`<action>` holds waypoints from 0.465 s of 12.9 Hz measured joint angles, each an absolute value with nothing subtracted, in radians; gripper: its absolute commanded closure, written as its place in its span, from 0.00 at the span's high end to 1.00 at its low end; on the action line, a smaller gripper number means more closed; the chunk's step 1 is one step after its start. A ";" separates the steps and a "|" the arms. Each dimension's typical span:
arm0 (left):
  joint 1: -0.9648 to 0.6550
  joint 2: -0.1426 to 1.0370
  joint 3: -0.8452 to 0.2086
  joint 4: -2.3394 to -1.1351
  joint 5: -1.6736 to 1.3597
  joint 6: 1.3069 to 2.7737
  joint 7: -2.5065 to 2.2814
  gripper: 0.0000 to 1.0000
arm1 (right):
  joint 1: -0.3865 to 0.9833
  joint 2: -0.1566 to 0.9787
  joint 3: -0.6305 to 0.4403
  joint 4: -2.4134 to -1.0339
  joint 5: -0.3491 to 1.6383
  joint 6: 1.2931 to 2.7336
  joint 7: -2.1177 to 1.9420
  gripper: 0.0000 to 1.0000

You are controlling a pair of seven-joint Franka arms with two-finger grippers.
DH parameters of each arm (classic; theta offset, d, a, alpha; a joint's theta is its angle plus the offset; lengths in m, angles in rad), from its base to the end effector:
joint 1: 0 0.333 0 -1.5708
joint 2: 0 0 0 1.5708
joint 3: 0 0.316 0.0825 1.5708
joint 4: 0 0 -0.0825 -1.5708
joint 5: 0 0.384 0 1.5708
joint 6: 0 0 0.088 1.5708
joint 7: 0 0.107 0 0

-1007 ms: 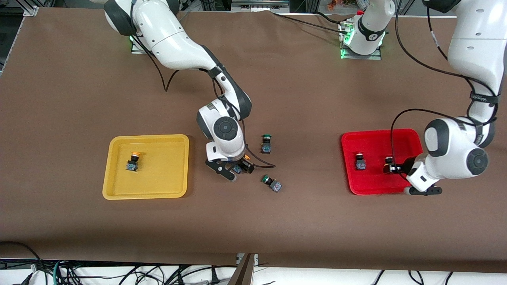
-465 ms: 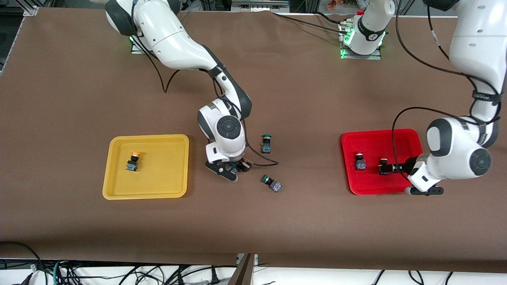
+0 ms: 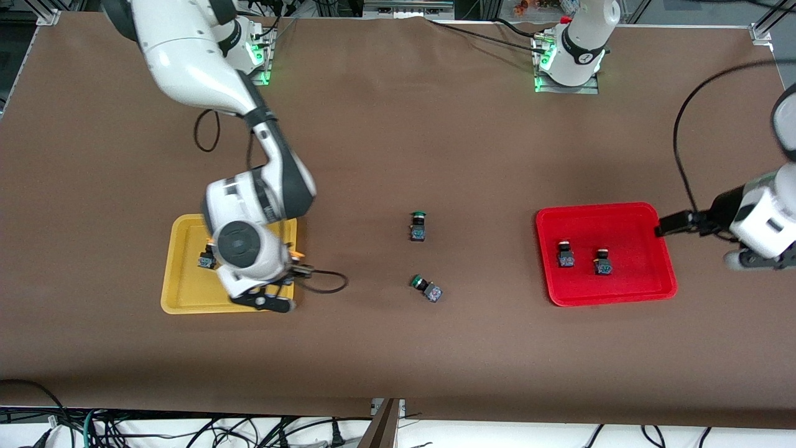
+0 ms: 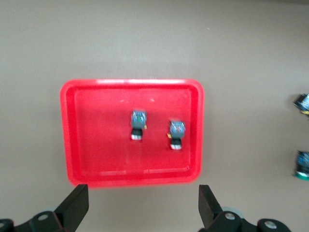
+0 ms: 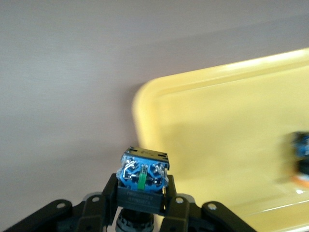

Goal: Place red and yellow buttons in trays
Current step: 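Place the yellow button in the yellow tray while the left gripper withdraws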

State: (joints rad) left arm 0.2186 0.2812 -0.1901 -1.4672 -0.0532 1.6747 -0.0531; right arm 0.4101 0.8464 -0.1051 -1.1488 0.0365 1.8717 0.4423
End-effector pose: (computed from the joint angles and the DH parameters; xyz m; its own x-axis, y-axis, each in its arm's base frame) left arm 0.6379 0.0273 0.5171 0.9931 0.0903 -0.0746 0.0976 -0.9901 0.1008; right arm 0.7069 0.2491 0.2827 0.9885 -0.1230 -0.0885 -0.1148 -0.9891 0.0921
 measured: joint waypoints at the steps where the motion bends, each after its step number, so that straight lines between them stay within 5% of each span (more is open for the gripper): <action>1: 0.218 0.255 -0.196 -1.447 -0.053 1.625 -0.063 1.00 | 0.382 0.835 -0.105 -1.189 0.039 1.873 0.377 0.00; 6: 0.114 0.176 -0.106 -1.351 -0.052 1.439 -0.074 1.00 | 0.353 0.783 -0.103 -1.432 0.043 2.015 0.238 0.06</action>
State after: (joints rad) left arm 0.1143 0.1760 -0.1064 -1.3508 -0.0524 1.4387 -0.0739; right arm 0.3527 0.7826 -0.1032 -1.4319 0.0427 2.0152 0.2384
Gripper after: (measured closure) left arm 0.000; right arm 0.595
